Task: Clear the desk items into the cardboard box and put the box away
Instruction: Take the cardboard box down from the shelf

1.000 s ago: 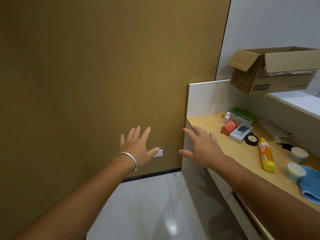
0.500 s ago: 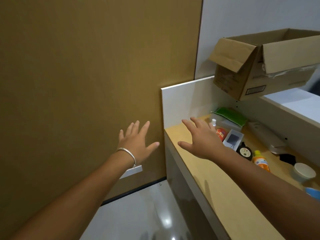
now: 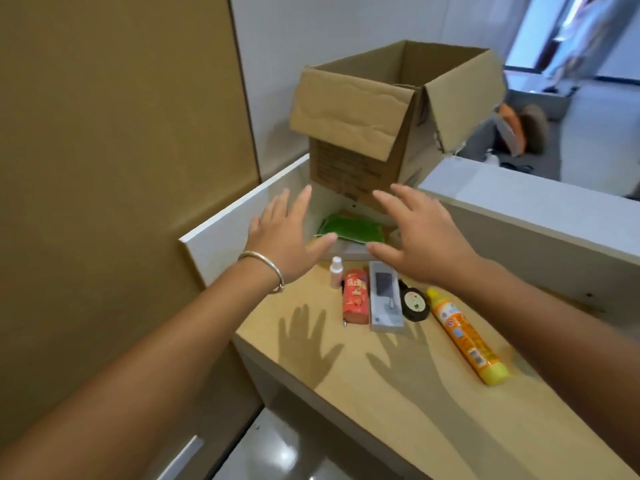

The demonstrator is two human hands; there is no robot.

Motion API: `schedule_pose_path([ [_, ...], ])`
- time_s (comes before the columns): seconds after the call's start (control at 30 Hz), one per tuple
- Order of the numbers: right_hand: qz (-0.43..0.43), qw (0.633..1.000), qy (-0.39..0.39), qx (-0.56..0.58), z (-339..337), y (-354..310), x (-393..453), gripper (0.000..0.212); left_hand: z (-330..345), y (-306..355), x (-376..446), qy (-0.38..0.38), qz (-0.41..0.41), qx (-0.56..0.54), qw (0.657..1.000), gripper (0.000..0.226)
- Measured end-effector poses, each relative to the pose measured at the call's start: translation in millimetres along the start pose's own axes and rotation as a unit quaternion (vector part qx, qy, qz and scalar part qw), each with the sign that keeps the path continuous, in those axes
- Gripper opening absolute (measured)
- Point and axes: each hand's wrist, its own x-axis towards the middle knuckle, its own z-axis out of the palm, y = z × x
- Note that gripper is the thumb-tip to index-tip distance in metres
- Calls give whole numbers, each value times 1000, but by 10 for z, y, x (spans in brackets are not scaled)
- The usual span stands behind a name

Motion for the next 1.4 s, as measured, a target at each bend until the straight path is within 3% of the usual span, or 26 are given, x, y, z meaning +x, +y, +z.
schedule_pose_path([
  [0.17,55,996,63,-11,-473,282,105,79,-77,215,568,27,64,-121,990,89],
  [0.3,75,990,119,-28,-805,605,304,76,-198,424,917,109,91,-174,974,88],
  [0.4,92,986,135,-35,-971,981,625,73,-295,573,1119,166,113,-160,966,85],
  [0.53,92,985,142,-14,-1017,1501,1084,75,-322,727,1322,161,150,-91,971,85],
  [0.7,0,995,98,10,-765,1788,1425,78,-304,856,1478,160,168,-48,972,90],
  [0.97,-175,976,110,65,-609,1696,1598,75,-360,919,1601,186,197,-88,959,65],
  [1.23,-205,965,161,-8,-530,1274,1399,54,-311,745,1381,164,168,-85,968,56],
  [1.4,-196,964,177,-41,-494,795,962,46,-276,461,1016,179,212,-141,950,49],
])
